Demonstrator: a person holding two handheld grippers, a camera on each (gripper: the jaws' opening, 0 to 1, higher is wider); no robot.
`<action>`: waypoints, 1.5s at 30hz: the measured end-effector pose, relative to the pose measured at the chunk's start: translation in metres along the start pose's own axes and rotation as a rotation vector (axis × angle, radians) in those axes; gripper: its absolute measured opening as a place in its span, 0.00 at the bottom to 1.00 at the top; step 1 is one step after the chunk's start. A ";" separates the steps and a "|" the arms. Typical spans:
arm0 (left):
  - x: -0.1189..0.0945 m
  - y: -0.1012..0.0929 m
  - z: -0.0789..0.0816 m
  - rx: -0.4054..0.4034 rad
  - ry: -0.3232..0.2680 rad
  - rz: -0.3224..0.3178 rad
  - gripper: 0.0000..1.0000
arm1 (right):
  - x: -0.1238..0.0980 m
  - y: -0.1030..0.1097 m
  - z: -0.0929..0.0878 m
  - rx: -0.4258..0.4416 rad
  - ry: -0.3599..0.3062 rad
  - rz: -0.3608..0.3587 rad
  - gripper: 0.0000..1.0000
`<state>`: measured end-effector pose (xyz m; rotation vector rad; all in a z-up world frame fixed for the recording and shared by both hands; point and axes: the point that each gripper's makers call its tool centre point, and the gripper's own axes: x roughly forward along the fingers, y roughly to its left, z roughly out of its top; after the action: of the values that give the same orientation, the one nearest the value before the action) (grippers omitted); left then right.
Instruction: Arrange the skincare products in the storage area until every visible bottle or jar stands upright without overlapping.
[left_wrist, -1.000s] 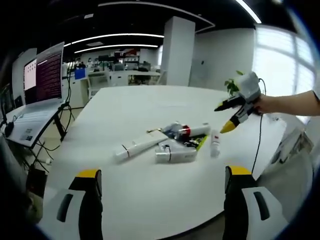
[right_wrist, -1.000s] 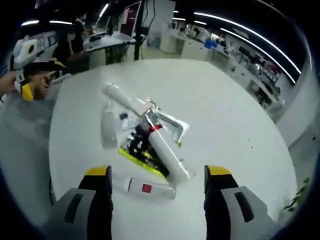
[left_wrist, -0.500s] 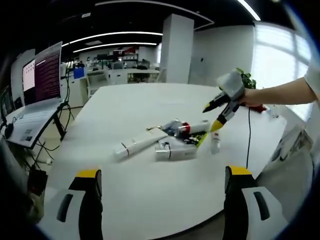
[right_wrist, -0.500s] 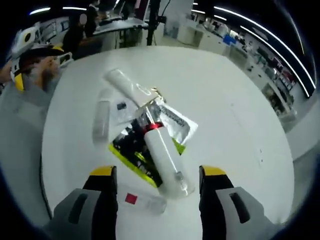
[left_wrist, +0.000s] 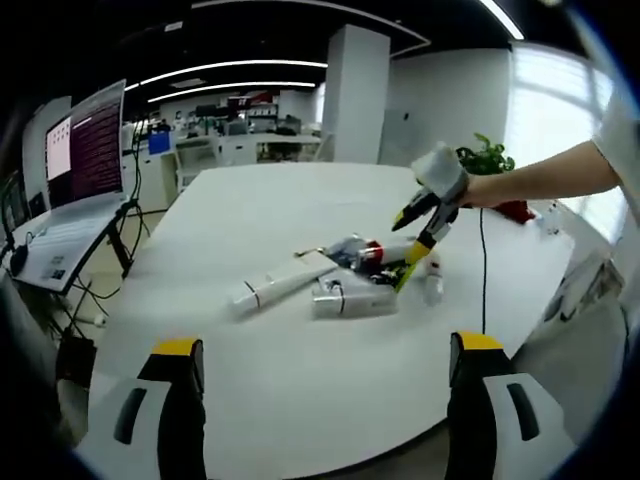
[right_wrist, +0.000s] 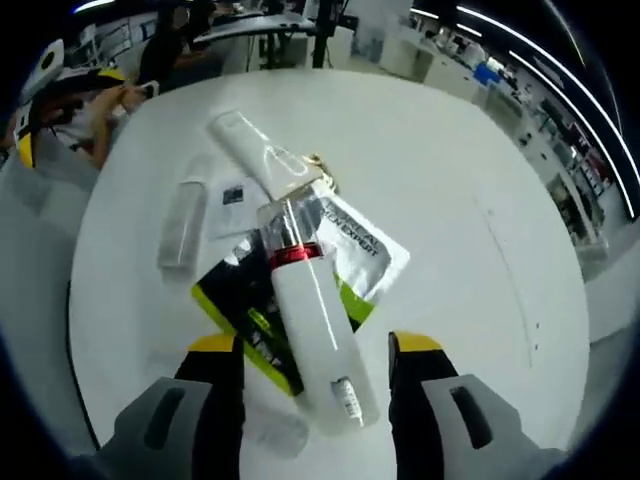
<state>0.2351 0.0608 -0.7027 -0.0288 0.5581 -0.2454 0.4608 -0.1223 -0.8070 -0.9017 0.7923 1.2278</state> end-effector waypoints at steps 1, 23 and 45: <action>0.000 0.000 0.000 -0.002 0.000 0.000 0.97 | 0.001 0.000 0.001 -0.012 0.003 0.001 0.57; 0.001 0.003 -0.005 -0.003 0.021 0.014 0.96 | 0.028 0.003 0.012 -0.191 0.064 0.114 0.35; 0.003 0.004 -0.009 0.001 0.042 0.012 0.95 | 0.034 0.008 0.008 -0.167 0.030 0.213 0.30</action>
<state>0.2334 0.0639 -0.7125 -0.0195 0.5996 -0.2346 0.4584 -0.0994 -0.8345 -0.9918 0.8347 1.4868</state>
